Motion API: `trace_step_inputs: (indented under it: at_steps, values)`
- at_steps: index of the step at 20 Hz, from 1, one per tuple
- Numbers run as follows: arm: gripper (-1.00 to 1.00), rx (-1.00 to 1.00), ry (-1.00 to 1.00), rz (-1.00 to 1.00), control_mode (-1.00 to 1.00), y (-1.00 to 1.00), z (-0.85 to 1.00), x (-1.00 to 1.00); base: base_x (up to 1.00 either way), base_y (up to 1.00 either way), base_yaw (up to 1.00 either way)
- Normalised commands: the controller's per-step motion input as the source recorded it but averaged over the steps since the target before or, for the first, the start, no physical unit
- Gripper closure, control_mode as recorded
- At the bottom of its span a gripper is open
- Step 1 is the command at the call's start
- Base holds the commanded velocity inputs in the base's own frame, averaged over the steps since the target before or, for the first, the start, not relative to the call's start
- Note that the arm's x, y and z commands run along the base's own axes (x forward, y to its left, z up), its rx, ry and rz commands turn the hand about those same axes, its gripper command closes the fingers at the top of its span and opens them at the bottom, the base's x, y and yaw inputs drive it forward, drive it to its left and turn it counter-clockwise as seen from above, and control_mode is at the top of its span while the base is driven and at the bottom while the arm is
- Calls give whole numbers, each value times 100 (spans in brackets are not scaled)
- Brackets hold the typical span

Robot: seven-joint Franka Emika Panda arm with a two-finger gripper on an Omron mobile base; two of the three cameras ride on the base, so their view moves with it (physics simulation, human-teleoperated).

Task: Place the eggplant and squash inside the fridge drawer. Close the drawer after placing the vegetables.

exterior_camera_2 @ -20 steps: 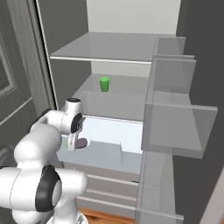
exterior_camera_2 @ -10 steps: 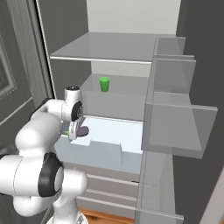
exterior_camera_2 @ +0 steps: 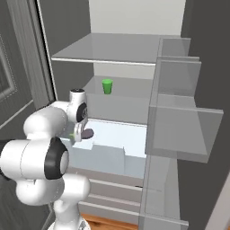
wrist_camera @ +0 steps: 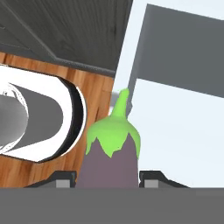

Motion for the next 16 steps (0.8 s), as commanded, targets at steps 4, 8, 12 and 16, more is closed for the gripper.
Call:
trace_step_inputs:
  at_steps: [4,8,12,16]
  values:
    - [100,-5,0,0,-100,0,-51,19,0,0,0]
    - [100,-4,0,0,-100,0,-52,17,0,0,0]
    - [100,-2,0,0,-100,0,-47,17,0,0,0]
    - [100,0,0,0,-100,0,-32,11,0,0,0]
